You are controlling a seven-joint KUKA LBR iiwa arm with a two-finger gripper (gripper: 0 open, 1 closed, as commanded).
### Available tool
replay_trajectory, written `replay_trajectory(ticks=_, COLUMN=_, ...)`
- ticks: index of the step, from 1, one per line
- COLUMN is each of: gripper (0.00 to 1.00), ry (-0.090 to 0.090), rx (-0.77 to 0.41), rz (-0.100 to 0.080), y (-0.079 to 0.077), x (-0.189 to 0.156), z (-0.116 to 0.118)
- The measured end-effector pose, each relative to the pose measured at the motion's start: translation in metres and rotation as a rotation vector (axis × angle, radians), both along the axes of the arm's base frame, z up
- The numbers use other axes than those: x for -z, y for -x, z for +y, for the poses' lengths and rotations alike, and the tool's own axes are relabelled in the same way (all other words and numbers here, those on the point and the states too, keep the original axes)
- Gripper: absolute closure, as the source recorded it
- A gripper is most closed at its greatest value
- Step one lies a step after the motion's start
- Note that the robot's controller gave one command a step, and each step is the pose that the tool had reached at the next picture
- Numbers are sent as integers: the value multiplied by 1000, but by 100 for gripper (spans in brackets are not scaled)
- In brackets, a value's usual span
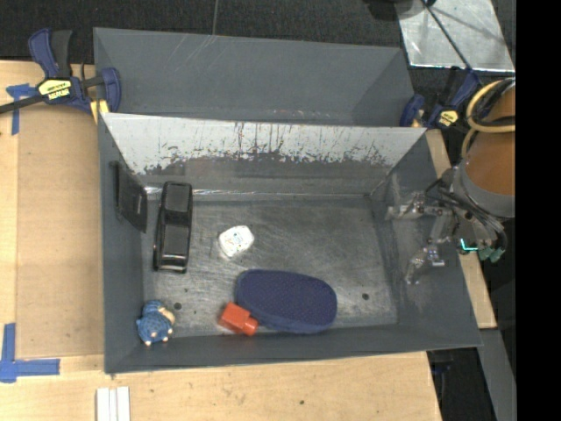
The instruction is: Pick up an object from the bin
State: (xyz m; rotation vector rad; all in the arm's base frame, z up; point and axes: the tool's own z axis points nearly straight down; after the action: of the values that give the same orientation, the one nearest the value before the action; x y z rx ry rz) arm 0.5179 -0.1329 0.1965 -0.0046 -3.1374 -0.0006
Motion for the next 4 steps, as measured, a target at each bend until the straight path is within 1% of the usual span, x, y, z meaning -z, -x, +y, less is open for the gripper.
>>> replay_trajectory(ticks=1, gripper=0, ry=3, rx=-67, rz=-11, y=-19, x=125, z=67)
replay_trajectory(ticks=2, gripper=0, ry=-3, rx=-169, rz=-12, y=-41, x=95, z=188)
replay_trajectory(ticks=3, gripper=0, ry=0, rx=-562, rz=-10, y=-55, x=96, z=260)
replay_trajectory(ticks=4, gripper=0, ry=-3, rx=-656, rz=-7, y=-65, x=123, z=247)
